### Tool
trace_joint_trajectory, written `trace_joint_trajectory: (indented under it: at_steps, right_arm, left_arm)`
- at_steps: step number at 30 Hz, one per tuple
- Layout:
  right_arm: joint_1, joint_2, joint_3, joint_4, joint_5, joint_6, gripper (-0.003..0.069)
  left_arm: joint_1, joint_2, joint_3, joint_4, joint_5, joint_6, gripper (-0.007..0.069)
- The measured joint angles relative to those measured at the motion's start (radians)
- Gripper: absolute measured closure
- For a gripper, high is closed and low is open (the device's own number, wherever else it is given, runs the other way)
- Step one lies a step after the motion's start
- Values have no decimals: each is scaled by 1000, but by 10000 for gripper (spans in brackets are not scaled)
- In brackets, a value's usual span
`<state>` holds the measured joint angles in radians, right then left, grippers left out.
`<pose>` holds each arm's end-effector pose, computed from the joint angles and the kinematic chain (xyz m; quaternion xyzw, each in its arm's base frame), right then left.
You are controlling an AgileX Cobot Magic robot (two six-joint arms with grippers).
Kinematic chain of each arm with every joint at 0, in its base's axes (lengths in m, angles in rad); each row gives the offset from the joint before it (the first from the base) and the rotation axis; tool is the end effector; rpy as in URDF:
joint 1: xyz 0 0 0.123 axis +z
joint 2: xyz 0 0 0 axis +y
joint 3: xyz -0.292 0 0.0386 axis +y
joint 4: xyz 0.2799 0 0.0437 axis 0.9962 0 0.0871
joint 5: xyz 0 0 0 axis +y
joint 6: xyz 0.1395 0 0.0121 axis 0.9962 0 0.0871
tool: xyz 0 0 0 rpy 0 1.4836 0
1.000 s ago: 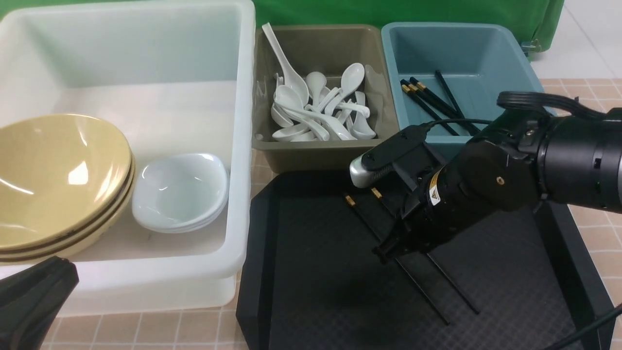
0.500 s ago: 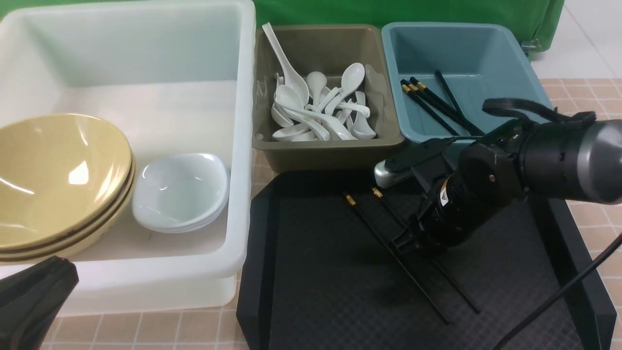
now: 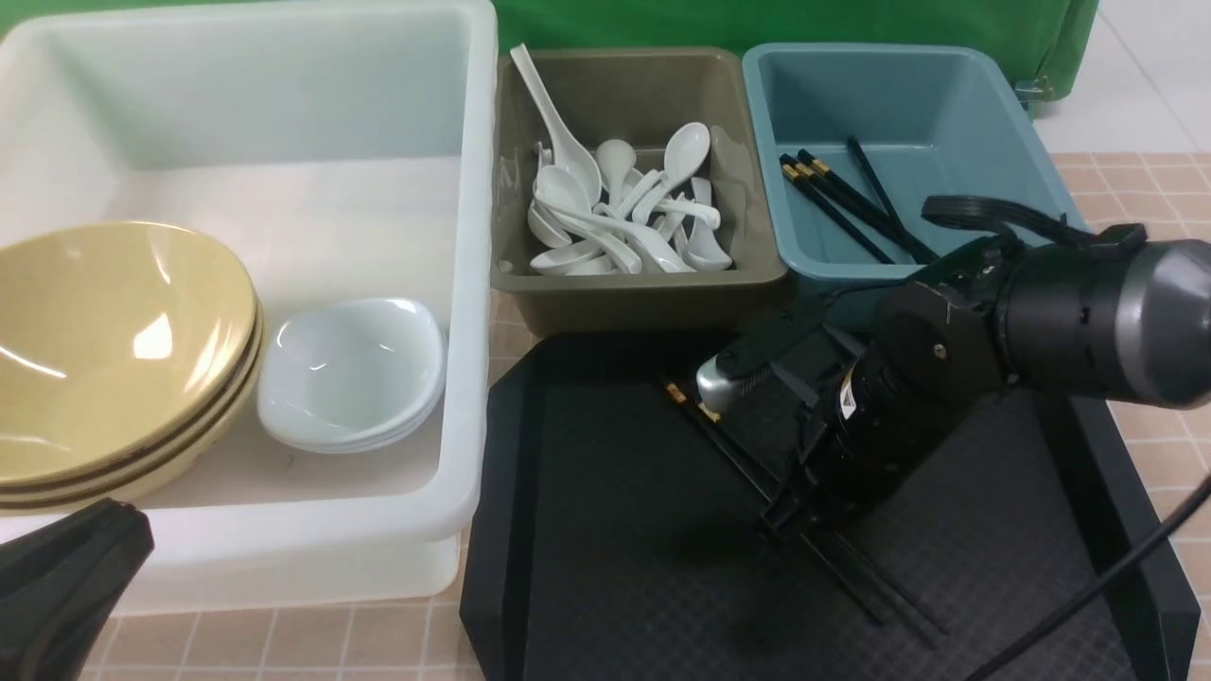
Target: On brown table put chopsticks spoon bowls plates into blue grey white boxes.
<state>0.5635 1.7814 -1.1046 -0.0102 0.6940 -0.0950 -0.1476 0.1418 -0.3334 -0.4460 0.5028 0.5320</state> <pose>0.3251 0.2043 0.1249 -0.3232 0.9354 0.0295 0.1401 0.1120 -0.0461 0.2738 0.1739 0.7471 -0.0842 0.6360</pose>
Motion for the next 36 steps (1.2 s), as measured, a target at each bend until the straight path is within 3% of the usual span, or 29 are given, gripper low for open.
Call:
trace_joint_trajectory:
  at_steps: [6, 11, 12, 13, 14, 16, 19, 22, 26, 30, 32, 36]
  right_arm:
    - [-22, -206, -15, -7, -77, -13, 600]
    - [-139, -282, -27, -22, -421, -14, 600]
    - [-179, -267, -27, -26, -583, -10, 600]
    - [-188, -264, -27, -27, -602, -8, 600]
    - [-220, -219, -32, -28, -772, -1, 600]
    - [-252, -146, -50, -28, -904, 6, 591]
    - [-280, -44, -102, -30, -934, 16, 545]
    - [-293, 19, -162, -29, -802, 26, 449]
    - [-285, 19, -263, -31, -406, 40, 319]
    - [-223, -20, -326, -18, -47, -18, 302]
    - [-162, -21, -329, 44, 107, -82, 317]
    - [-56, 27, -308, 104, 199, -138, 347]
  left_arm:
    - [0, 0, 0, 0, 0, 0, 620]
    - [0, 0, 0, 1, 0, 0, 620]
    - [0, 0, 0, 1, 0, 0, 620]
    - [0, 0, 0, 1, 0, 0, 620]
    - [0, 0, 0, 1, -2, 0, 620]
    - [0, 0, 0, 1, -3, 0, 620]
    - [0, 0, 0, 1, -3, 0, 620]
    - [0, 0, 0, 1, -4, 0, 620]
    - [0, 0, 0, 1, -4, 0, 620]
    - [0, 0, 0, 1, -5, 0, 620]
    - [0, 0, 5, 1, -12, 0, 620]
    - [0, 0, 45, 1, -56, 0, 620]
